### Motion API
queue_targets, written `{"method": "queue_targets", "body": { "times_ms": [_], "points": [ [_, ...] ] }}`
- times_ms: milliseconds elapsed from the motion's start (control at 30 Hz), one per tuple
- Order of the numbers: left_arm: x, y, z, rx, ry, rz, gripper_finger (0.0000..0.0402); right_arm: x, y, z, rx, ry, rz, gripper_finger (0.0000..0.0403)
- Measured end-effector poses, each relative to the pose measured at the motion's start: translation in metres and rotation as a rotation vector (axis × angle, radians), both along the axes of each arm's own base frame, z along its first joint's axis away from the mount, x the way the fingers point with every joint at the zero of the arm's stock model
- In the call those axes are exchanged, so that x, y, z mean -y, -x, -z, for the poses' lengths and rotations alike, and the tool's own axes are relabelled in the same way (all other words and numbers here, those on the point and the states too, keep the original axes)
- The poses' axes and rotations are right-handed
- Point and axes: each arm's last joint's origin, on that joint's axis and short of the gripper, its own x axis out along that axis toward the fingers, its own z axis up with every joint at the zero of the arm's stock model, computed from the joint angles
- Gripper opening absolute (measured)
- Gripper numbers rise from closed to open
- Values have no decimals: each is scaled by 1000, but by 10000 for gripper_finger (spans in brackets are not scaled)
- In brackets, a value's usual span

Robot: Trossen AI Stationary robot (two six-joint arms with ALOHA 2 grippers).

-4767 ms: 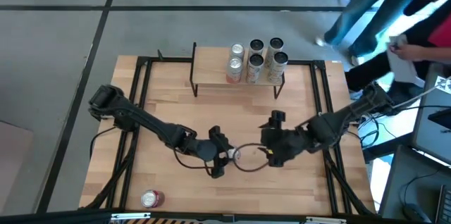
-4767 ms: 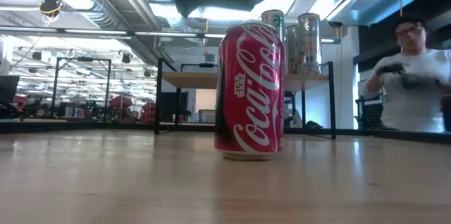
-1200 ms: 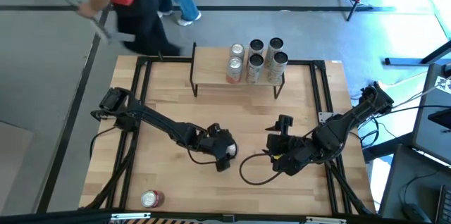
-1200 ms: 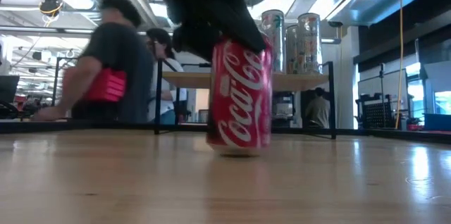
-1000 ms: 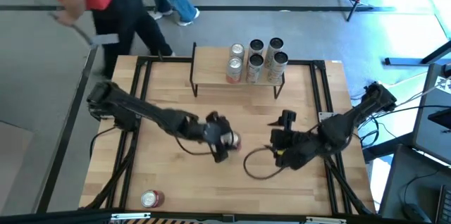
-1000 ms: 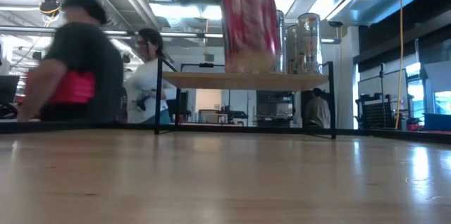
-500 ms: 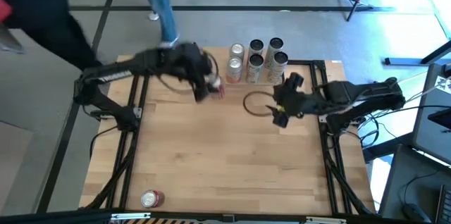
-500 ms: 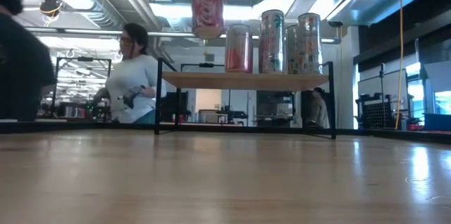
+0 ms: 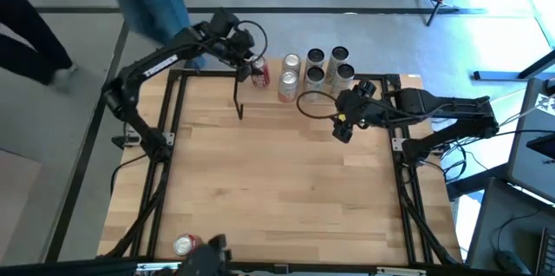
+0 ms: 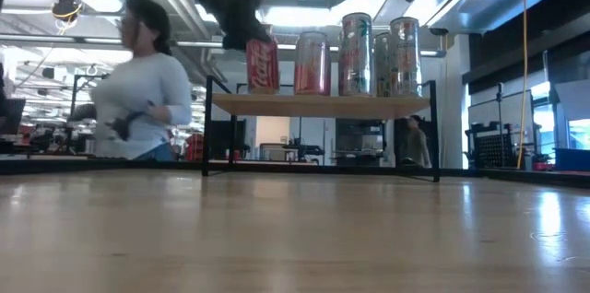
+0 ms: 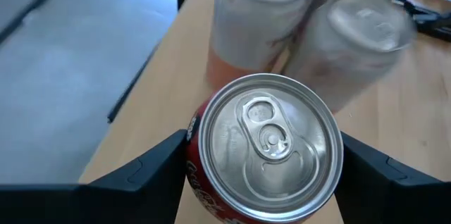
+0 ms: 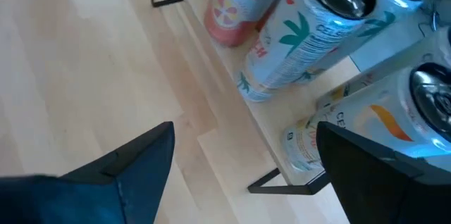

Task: Place canned beverage on shelf
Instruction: Put the right red soda can on the shelf

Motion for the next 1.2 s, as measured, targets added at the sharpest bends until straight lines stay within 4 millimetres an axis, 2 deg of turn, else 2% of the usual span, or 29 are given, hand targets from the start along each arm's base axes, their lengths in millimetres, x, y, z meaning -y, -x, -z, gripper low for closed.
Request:
{"method": "queue_targets", "body": {
  "times_ms": [100,267,467,800,1200],
  "points": [
    [-14,-4,14,-7,20,5,262,0,0,0,4,-4,14,333],
    [-20,-6,18,14,24,25,262,0,2,1,-9,-7,25,333],
    [-20,-9,17,26,7,39,263,0,2,1,-8,-10,30,333],
    [-13,-17,18,13,-6,51,315,0,4,3,-43,-5,28,333],
    [-3,-26,13,3,-36,49,321,0,5,4,-52,-6,27,333]
  ]
}}
